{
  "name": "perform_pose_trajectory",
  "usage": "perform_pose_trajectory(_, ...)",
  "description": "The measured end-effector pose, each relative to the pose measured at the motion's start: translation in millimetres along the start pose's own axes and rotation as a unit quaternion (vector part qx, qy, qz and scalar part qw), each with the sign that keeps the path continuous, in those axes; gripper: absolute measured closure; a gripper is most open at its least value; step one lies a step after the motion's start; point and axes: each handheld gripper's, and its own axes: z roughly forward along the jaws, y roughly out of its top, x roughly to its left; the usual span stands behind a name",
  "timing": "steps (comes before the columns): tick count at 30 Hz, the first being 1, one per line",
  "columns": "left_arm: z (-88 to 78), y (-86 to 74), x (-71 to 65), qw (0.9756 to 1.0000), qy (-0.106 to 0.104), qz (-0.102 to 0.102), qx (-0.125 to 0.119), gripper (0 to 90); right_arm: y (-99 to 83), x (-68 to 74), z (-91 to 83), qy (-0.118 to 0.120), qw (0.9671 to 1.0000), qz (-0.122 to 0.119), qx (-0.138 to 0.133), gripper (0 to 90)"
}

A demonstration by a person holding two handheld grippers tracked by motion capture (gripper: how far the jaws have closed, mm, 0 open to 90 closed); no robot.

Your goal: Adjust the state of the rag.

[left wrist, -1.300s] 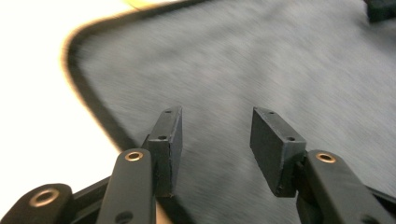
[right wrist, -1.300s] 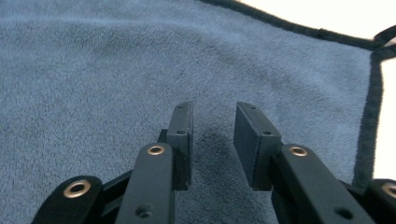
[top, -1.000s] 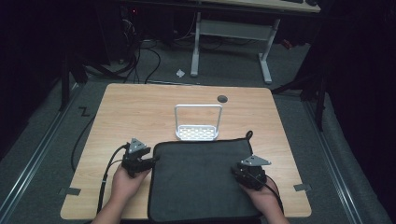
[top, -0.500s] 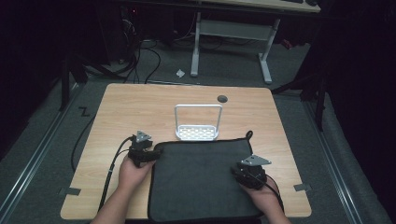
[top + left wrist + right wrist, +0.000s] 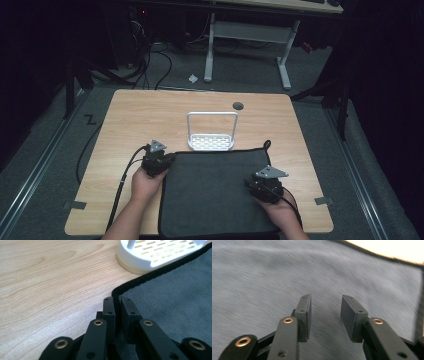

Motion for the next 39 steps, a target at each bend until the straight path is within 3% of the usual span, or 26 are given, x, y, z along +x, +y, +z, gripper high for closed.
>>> perform_pose_trajectory(2,-0.5,-0.2,1.7,1.0,-0.005,-0.007,-0.001,82.4,2.1,4.6,-0.4,0.003,1.0,-0.006,-0.005,59.8)
perform_pose_trajectory(3,-0.8,-0.5,2.6,0.9999,-0.008,-0.012,-0.003,82.8,8.5,22.2,-1.1,0.014,0.9993,-0.028,-0.021,57.5)
perform_pose_trajectory(4,-1.2,-0.7,3.4,0.9998,-0.01,-0.016,-0.004,82.8,8.5,22.2,-1.1,0.014,0.9993,-0.028,-0.021,57.5)
perform_pose_trajectory(5,-1.4,-0.8,4.1,0.9997,-0.011,-0.019,-0.004,82.9,11.3,30.9,-0.4,0.024,0.9987,-0.036,-0.026,56.6)
perform_pose_trajectory(6,-1.8,-1.0,5.2,0.9997,-0.013,-0.022,-0.006,83.2,16.7,49.0,3.0,0.036,0.9973,-0.057,-0.03,54.3)
perform_pose_trajectory(8,-2.3,-1.2,6.0,0.9995,-0.014,-0.026,-0.008,83.2,18.8,56.4,4.3,0.038,0.9968,-0.063,-0.03,54.1)
perform_pose_trajectory(9,-3.1,-1.6,6.4,0.9994,-0.015,-0.028,-0.012,83.2,25.2,76.7,9.1,0.051,0.9947,-0.082,-0.034,53.7)
perform_pose_trajectory(10,-3.1,-1.6,6.4,0.9994,-0.015,-0.028,-0.012,83.2,25.2,76.7,9.1,0.051,0.9947,-0.082,-0.034,53.7)
perform_pose_trajectory(17,-3.0,-1.6,7.5,0.9992,-0.021,-0.03,-0.013,82.7,41.6,137.3,31.0,0.086,0.9875,-0.131,-0.022,52.3)
perform_pose_trajectory(20,-3.1,-1.7,7.0,0.9992,-0.022,-0.029,-0.014,82.5,44.2,146.6,35.5,0.093,0.9866,-0.132,-0.023,52.3)
perform_pose_trajectory(26,-3.3,-1.8,6.8,0.9992,-0.023,-0.028,-0.015,82.4,53.5,179.3,52.0,0.128,0.9821,-0.138,-0.01,46.4)
perform_pose_trajectory(32,-3.2,-1.7,7.8,0.9992,-0.024,-0.03,-0.013,81.5,58.6,195.7,57.7,0.154,0.9793,-0.131,-0.001,39.6)
perform_pose_trajectory(34,-3.1,-1.7,7.6,0.9992,-0.024,-0.03,-0.014,81.5,61.6,206.9,59.8,0.174,0.9771,-0.122,0.003,37.8)
perform_pose_trajectory(39,-3.1,-1.6,7.7,0.9992,-0.023,-0.031,-0.013,81.5,61.2,220.9,61.5,0.189,0.9729,-0.133,0.008,36.3)
